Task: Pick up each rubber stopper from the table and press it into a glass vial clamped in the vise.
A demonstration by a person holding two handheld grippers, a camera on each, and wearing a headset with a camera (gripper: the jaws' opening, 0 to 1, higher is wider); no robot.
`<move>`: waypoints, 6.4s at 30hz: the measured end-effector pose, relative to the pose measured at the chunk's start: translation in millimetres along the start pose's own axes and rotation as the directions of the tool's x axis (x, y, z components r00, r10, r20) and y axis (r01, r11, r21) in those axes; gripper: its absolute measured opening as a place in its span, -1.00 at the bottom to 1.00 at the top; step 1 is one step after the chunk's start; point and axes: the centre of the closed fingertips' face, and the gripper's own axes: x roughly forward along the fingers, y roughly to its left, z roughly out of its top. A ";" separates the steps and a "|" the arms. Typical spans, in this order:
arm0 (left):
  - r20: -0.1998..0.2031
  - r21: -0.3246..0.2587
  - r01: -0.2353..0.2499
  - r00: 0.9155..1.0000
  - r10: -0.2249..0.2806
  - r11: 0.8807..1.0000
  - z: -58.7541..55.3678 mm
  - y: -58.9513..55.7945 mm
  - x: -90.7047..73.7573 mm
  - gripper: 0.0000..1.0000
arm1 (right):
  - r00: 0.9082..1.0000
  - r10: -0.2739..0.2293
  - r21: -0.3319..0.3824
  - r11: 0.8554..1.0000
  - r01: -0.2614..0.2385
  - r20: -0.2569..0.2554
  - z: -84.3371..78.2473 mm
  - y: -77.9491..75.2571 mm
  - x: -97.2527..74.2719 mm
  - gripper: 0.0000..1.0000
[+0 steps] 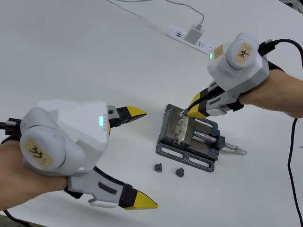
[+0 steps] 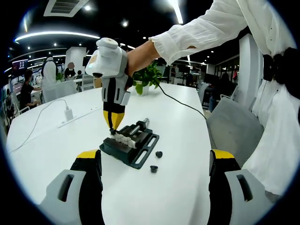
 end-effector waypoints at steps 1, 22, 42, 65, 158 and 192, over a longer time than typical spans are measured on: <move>0.000 0.000 0.000 1.000 0.000 1.000 0.0 0.0 0.1 0.89 | 1.000 0.001 0.002 1.000 -0.001 0.001 -0.4 -0.4 0.3 -0.99; 0.002 -0.004 0.005 1.000 -0.005 1.000 -0.5 -0.3 1.6 0.86 | 1.000 -0.011 -0.039 0.999 0.011 0.005 0.9 2.2 0.7 -0.98; 0.010 -0.006 0.006 1.000 -0.006 1.000 1.6 0.9 2.0 0.84 | 1.000 0.000 0.011 1.000 0.000 0.012 0.8 2.0 3.2 -1.00; 0.015 -0.003 0.004 1.000 -0.004 1.000 3.9 2.5 3.1 0.83 | 1.000 -0.002 0.021 1.000 0.002 -0.015 -2.7 -6.7 7.3 -1.00; -0.054 0.048 0.014 0.998 -0.012 0.999 10.9 -16.8 -11.1 0.80 | 0.912 -0.260 0.251 0.950 0.183 0.319 3.5 10.9 -50.4 -0.71; -0.144 0.103 0.072 0.988 -0.056 0.992 12.4 -27.9 0.7 0.68 | 0.757 -0.430 0.492 0.855 0.165 0.493 -38.2 110.6 -85.9 -0.51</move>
